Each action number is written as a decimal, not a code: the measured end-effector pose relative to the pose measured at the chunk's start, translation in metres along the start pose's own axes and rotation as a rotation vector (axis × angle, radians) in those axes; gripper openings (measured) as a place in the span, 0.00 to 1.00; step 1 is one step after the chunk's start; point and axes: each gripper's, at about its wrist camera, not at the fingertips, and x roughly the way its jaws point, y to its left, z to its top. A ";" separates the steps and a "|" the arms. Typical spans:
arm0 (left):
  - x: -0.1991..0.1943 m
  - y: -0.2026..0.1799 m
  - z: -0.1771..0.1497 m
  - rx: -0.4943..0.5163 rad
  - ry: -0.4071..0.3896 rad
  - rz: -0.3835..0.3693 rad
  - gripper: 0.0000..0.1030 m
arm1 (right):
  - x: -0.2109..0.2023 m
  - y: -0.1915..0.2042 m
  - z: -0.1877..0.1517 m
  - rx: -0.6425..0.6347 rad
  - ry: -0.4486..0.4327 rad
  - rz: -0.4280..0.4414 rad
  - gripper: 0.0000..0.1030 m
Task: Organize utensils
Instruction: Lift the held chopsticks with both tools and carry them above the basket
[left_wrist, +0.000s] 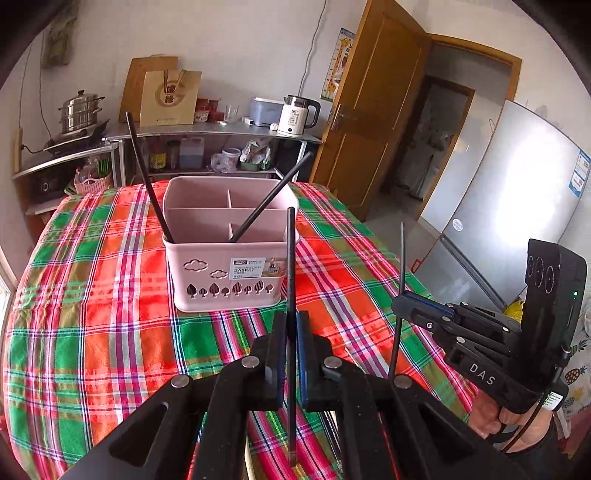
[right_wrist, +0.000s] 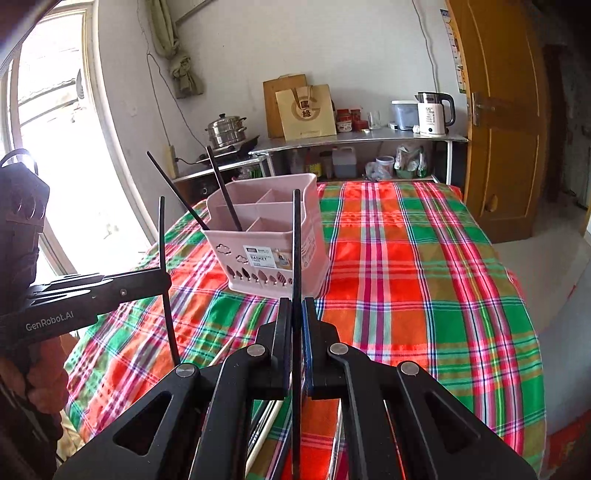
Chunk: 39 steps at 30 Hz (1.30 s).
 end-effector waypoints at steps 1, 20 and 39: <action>-0.003 0.001 0.002 0.002 -0.006 -0.003 0.05 | -0.003 0.000 0.001 0.000 -0.007 0.001 0.05; -0.039 -0.002 0.006 0.025 -0.056 -0.017 0.05 | -0.039 0.007 0.008 -0.019 -0.075 0.022 0.05; -0.062 0.040 0.054 0.024 -0.097 0.054 0.05 | -0.018 0.052 0.054 -0.118 -0.114 0.109 0.05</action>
